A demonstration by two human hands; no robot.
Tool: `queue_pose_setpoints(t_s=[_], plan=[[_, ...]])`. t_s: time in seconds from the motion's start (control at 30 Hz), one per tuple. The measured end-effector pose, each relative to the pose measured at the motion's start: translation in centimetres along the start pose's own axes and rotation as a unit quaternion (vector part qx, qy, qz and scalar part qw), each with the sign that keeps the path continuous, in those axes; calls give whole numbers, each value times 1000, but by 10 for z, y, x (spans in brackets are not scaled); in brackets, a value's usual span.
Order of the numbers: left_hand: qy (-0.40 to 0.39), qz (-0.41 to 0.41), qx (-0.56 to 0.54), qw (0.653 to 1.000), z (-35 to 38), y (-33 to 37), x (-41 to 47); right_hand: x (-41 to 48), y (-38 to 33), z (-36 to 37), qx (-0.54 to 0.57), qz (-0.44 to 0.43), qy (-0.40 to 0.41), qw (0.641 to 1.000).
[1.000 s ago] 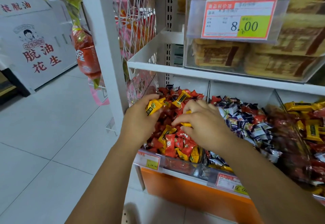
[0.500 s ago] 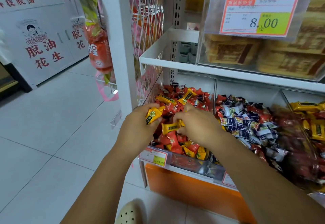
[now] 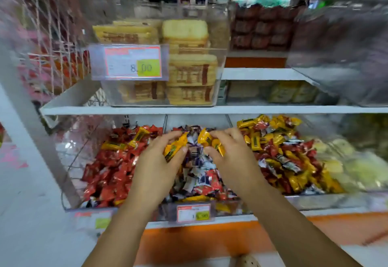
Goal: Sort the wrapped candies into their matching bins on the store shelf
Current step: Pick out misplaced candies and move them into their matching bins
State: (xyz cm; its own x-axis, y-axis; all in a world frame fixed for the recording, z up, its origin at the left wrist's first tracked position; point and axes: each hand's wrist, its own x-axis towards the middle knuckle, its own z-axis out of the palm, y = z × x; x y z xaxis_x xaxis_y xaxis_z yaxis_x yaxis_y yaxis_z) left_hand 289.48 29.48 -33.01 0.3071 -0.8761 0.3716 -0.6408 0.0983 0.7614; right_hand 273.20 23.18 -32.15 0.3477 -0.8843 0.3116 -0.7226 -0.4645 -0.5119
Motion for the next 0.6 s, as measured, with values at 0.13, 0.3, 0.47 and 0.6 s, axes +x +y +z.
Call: queue_pose_setpoints(t_s=[0.13,0.3,0.47,0.6], plan=[[-83,64,17,994,79,58,17,-12,74,-53,-24,96,72,992],[-97,110,95,985,158,99,59,1,141,-77,-9,180,141,973],[-210,93,136,964,188,99,87,24,171,-81,-2,206,131,970],[-218,62,121,966,138,81,82,17,157,-90,-12,153,66,986]])
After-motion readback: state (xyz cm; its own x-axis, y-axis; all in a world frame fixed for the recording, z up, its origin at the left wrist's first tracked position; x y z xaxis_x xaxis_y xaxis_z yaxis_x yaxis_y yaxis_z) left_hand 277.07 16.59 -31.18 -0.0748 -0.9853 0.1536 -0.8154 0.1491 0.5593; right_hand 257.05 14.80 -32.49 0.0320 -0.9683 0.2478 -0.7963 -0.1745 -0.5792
